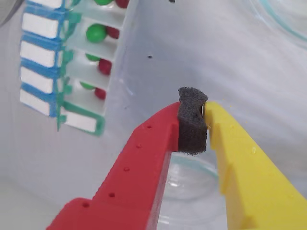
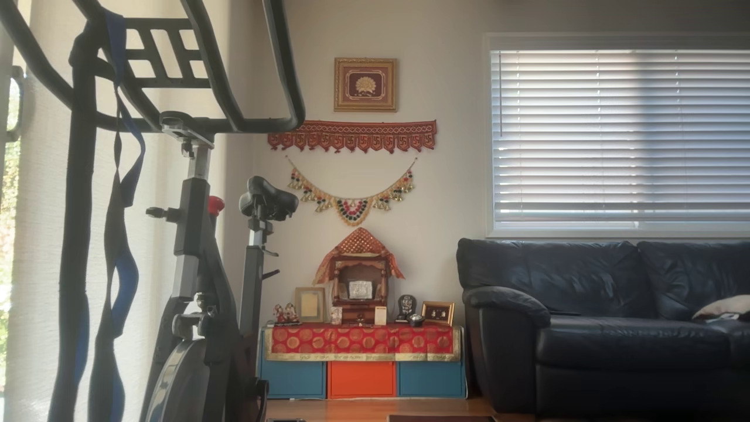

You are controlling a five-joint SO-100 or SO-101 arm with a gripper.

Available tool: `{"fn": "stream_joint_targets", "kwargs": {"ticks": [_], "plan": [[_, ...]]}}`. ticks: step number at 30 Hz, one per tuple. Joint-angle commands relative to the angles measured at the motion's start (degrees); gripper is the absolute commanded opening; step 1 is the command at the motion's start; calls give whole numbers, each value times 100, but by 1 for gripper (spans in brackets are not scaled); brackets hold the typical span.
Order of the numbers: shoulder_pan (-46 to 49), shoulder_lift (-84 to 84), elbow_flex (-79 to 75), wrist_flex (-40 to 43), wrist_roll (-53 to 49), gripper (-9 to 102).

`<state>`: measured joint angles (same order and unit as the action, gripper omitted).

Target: Sort medicines into box.

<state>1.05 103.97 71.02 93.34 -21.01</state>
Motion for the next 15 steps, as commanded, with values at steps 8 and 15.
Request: {"fn": "stream_joint_targets", "kwargs": {"ticks": [8, 15], "plan": [[-624, 1116, 800, -2215, 1960, 1], [-1125, 1775, 1881, -3691, 2646, 1]]}}
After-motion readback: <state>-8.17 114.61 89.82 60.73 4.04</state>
